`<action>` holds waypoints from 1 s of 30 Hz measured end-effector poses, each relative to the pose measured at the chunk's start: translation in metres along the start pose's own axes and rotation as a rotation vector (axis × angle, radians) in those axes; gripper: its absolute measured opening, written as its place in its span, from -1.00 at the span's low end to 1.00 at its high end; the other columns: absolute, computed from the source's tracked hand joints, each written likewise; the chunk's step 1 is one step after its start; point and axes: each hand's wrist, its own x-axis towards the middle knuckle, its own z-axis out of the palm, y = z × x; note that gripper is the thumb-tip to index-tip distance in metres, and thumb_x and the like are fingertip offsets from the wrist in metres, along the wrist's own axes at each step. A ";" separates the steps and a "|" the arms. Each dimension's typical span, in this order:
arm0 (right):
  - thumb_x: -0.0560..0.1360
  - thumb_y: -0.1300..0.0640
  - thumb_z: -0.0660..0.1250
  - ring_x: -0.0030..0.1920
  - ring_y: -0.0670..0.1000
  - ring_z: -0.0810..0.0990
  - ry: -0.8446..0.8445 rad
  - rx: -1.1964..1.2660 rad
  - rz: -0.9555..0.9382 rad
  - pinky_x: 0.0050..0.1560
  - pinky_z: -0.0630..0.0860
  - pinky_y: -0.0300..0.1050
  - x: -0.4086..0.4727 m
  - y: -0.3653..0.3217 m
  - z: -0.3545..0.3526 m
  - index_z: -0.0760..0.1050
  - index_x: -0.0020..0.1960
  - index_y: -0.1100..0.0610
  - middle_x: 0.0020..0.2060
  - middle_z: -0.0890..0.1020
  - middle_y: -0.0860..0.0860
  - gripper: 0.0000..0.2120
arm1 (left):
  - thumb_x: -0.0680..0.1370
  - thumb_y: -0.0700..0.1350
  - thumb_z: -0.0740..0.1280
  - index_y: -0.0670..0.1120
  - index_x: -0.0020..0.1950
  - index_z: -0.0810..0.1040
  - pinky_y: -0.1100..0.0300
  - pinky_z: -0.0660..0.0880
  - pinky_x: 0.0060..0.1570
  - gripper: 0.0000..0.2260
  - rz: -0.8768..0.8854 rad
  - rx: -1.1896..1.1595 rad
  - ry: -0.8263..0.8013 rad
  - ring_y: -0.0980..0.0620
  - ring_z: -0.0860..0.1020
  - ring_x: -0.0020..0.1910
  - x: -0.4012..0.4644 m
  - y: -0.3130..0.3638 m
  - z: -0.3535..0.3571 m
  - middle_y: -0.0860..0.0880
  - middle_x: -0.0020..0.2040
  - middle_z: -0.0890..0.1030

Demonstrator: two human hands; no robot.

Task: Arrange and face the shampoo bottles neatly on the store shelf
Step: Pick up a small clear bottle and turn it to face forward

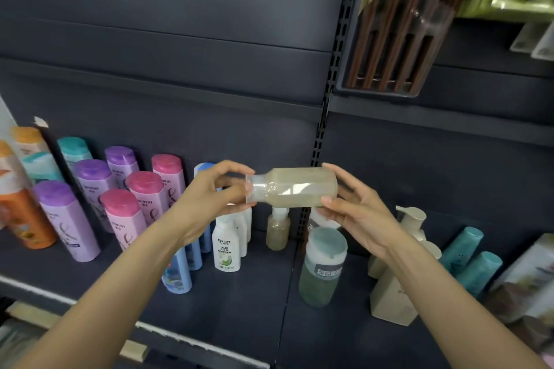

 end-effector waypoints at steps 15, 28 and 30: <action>0.29 0.22 0.44 0.12 0.02 0.63 0.092 -0.031 -0.116 0.12 0.58 -0.03 -0.013 -0.020 0.011 0.49 0.27 0.16 0.12 0.65 0.06 -0.46 | 0.47 -0.30 0.35 -0.13 0.22 0.52 0.24 0.53 0.06 -0.68 0.228 -0.027 0.014 0.06 0.60 0.12 -0.005 -0.024 0.001 0.08 0.22 0.58; 0.30 0.10 0.48 0.00 0.02 0.65 0.193 -0.202 -0.148 0.12 0.46 0.36 -0.016 -0.024 0.020 0.53 0.21 -0.01 -0.02 0.69 -0.01 -0.52 | 0.49 -0.31 0.28 -0.13 0.20 0.53 0.20 0.57 0.03 -0.71 0.091 -0.220 -0.004 -0.01 0.61 0.11 -0.002 -0.038 0.007 -0.06 0.13 0.63; 0.41 0.11 0.42 0.00 0.00 0.66 0.184 -0.181 -0.103 0.12 0.56 0.17 -0.014 -0.021 0.016 0.52 0.24 0.03 -0.03 0.69 0.03 -0.61 | 0.51 -0.27 0.28 -0.11 0.17 0.56 0.20 0.59 -0.02 -0.75 0.076 -0.189 0.021 0.02 0.63 0.01 -0.001 -0.032 0.007 -0.04 0.04 0.65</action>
